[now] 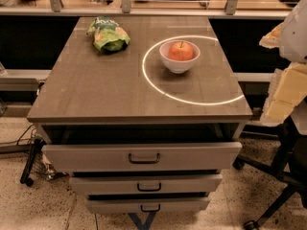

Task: Pick apple from white bowl and place on counter

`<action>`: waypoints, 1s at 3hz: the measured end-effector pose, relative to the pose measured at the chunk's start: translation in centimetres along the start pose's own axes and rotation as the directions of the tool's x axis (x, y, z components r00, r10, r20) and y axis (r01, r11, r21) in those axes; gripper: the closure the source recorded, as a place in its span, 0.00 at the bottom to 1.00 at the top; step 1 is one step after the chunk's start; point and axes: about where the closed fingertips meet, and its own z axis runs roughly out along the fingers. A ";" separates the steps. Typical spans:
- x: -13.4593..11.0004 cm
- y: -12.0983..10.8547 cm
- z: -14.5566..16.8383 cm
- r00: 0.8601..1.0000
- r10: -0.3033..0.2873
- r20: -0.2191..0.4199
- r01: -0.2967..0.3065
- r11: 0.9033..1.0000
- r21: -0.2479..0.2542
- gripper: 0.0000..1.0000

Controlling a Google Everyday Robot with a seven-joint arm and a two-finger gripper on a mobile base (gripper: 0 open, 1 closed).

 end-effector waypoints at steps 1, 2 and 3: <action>0.0 0.0 0.0 1.000 0.000 0.000 0.000 1.000 0.000 0.00; -1.4 -2.3 1.3 0.999 -0.010 0.037 0.009 1.000 0.019 0.00; -4.1 -6.6 3.3 0.994 -0.024 0.104 0.018 0.998 0.055 0.00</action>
Offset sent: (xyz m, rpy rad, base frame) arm 0.0948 0.0278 -0.0183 0.0956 -0.0837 0.0488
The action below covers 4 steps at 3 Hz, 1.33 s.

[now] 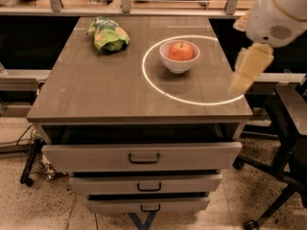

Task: Pick apple from white bowl and place on counter

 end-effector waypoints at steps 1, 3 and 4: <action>-3.0 -4.7 1.6 0.997 0.003 0.074 -0.006 0.999 0.038 0.00; -5.7 -6.7 2.1 0.988 -0.007 0.153 -0.002 0.999 0.054 0.00; -9.5 -9.4 3.5 0.963 0.013 0.268 -0.024 0.999 0.037 0.00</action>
Offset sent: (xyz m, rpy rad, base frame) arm 0.0336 0.0116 -0.0004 0.0363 -0.0266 0.0049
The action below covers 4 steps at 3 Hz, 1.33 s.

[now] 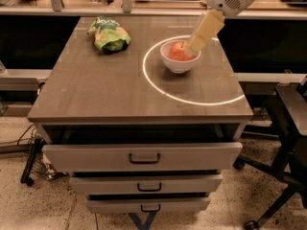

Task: Pick apple from white bowl and place on counter

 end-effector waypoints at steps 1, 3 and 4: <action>-1.7 -1.2 1.8 0.998 0.021 0.051 -0.020 1.000 -0.012 0.09; -1.9 -2.7 6.6 0.996 0.079 0.052 -0.077 0.996 -0.038 0.07; -1.4 -3.1 7.9 0.994 0.096 0.042 -0.094 0.995 -0.040 0.03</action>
Offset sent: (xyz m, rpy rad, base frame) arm 0.0593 0.0430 -0.0237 0.1018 0.0435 -0.0207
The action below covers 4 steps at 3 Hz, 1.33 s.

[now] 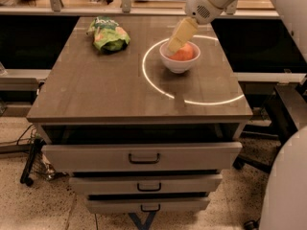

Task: Pick apple from white bowl and place on counter

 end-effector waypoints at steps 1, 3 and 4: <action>0.8 -0.3 1.1 1.000 0.019 -0.012 -0.019 1.000 -0.004 0.15; 1.9 -0.6 2.7 0.999 0.037 -0.034 -0.038 0.999 -0.018 0.45; 2.4 -0.8 3.0 0.998 0.044 -0.042 -0.045 0.999 -0.018 0.32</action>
Offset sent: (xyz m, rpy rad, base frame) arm 0.0087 -0.0064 -0.0208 -0.0064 0.0310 -0.0319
